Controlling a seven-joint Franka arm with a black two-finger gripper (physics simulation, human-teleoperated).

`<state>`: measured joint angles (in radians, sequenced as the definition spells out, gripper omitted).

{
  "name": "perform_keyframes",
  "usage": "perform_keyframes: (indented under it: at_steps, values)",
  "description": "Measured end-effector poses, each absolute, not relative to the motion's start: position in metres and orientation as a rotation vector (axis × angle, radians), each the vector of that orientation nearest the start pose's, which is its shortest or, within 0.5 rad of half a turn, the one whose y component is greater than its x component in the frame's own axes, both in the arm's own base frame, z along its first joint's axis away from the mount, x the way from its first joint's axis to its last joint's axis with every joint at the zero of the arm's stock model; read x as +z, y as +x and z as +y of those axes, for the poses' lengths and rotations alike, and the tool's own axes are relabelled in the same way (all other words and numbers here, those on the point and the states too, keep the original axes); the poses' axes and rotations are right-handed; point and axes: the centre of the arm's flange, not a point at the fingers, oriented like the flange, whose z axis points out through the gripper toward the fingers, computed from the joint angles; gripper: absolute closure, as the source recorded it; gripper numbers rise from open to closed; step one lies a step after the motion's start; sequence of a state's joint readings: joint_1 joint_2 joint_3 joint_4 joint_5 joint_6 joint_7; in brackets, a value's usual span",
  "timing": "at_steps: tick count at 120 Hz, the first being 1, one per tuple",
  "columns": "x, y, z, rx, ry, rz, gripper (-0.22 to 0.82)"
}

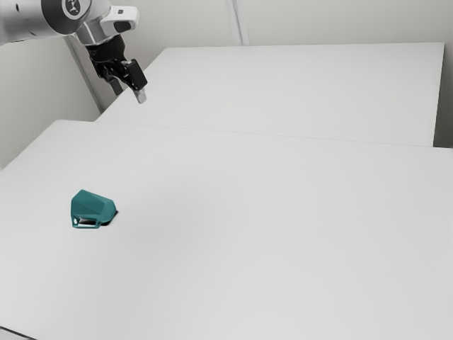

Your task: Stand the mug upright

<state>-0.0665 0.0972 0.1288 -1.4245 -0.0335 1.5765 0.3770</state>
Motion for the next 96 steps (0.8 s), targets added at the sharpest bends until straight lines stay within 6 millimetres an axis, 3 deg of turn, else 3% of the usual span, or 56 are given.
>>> perform_keyframes:
  at_steps: [48, 56, 68, 96]
  values:
    - [0.640, 0.580, 0.029, -0.098, -3.131, 0.479, 0.00]
    - [0.641, 0.574, 0.037, -0.099, -3.180, 0.450, 0.00]
    - [0.632, 0.556, 0.080, -0.057, -3.337, 0.328, 0.00]
    - [0.589, 0.483, 0.235, -0.065, -3.613, -0.116, 0.00]
